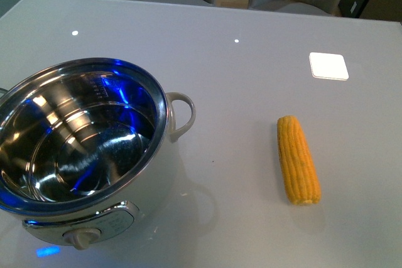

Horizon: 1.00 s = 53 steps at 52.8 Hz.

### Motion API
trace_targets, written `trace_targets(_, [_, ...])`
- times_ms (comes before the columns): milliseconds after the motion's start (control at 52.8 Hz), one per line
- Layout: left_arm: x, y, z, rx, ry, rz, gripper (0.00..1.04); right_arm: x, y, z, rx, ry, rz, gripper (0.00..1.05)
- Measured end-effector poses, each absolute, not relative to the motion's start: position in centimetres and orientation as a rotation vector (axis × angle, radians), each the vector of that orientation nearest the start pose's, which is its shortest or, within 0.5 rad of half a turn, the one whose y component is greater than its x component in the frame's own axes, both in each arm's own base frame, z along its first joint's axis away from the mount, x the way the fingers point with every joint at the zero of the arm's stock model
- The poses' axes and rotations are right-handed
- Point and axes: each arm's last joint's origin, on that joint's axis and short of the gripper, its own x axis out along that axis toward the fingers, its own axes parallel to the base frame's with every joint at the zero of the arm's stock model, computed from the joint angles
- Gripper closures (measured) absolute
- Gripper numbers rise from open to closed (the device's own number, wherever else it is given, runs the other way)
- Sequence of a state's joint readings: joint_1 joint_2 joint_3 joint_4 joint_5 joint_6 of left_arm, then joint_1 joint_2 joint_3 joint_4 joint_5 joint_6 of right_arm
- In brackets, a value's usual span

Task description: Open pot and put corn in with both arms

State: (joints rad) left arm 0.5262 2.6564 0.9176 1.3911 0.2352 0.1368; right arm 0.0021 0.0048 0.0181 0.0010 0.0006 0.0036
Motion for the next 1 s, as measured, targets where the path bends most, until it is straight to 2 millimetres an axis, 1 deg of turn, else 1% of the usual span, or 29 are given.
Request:
trace_targets(57, [31.6,17.6,-5.7,0.006,0.341,0.265,0.33,9.7,0.0,16.9,0.004,-0.014,0.002,0.09])
trace_targets(95, [31.6,17.6,-5.7,0.006,0.341,0.265,0.30,9.7,0.0,16.9,0.004,-0.014,0.002,0.09])
trace_targets(114, [31.6,17.6,-5.7,0.006,0.341,0.265,0.26,9.7,0.0,16.9,0.004,-0.014,0.002,0.09])
trace_targets(133, [31.6,17.6,-5.7,0.006,0.341,0.265,0.24,9.7,0.0,16.9,0.004,-0.014,0.002,0.09])
trace_targets(170, [31.6,17.6,-5.7,0.006,0.341,0.265,0.17,9.7,0.0,16.9,0.004,-0.014,0.002,0.09])
trace_targets(208, [31.6,17.6,-5.7,0.006,0.341,0.265,0.07,9.7,0.0,16.9,0.004,-0.014,0.002,0.09])
trace_targets(227, [31.6,17.6,-5.7,0.006,0.341,0.265,0.05,9.7,0.0,16.9,0.004,-0.014,0.002,0.09])
trace_targets(303, [31.6,17.6,-5.7,0.006,0.341,0.265,0.08,9.7,0.0,16.9,0.004,-0.014,0.002,0.09])
trace_targets(341, [31.6,17.6,-5.7,0.006,0.341,0.265,0.06,9.7,0.0,16.9,0.004,-0.014,0.002,0.09])
trace_targets(511, [31.6,17.6,-5.7,0.004,0.341,0.267,0.07,9.7,0.0,16.9,0.004,-0.014,0.002,0.09])
trace_targets(625, [31.5,17.8,-5.4,-0.002,0.334,0.271,0.07,9.7,0.0,16.9,0.004,-0.014,0.002,0.09])
trace_targets(701, [31.0,18.4,-4.0,-0.042,0.315,0.264,0.07,9.7,0.0,16.9,0.004,-0.014,0.002,0.09])
trace_targets(738, [30.8,18.8,-2.8,-0.059,0.302,0.270,0.07,9.7,0.0,16.9,0.004,-0.014,0.001,0.09])
trace_targets(757, [30.8,19.2,-1.8,-0.062,0.283,0.280,0.07,9.7,0.0,16.9,0.004,-0.014,0.002,0.09])
trace_targets(776, [30.8,19.4,-1.3,-0.069,0.278,0.284,0.07,9.7,0.0,16.9,0.004,-0.014,0.002,0.09])
trace_targets(814, [31.0,20.2,0.9,-0.073,0.237,0.299,0.07,9.7,0.0,16.9,0.004,-0.014,0.002,0.09])
trace_targets(833, [31.0,20.4,1.4,-0.073,0.226,0.304,0.07,9.7,0.0,16.9,0.004,-0.014,0.002,0.09])
trace_targets(852, [31.1,20.8,2.4,-0.072,0.205,0.312,0.07,9.7,0.0,16.9,0.004,-0.014,0.002,0.09])
trace_targets(890, [31.1,21.2,3.7,-0.070,0.177,0.322,0.07,9.7,0.0,16.9,0.004,-0.014,0.002,0.09])
trace_targets(947, [31.0,21.5,5.2,-0.076,0.148,0.325,0.07,9.7,0.0,16.9,0.004,-0.014,0.002,0.09])
trace_targets(1003, [30.6,21.3,5.9,-0.093,0.147,0.316,0.07,9.7,0.0,16.9,0.004,-0.014,0.002,0.09])
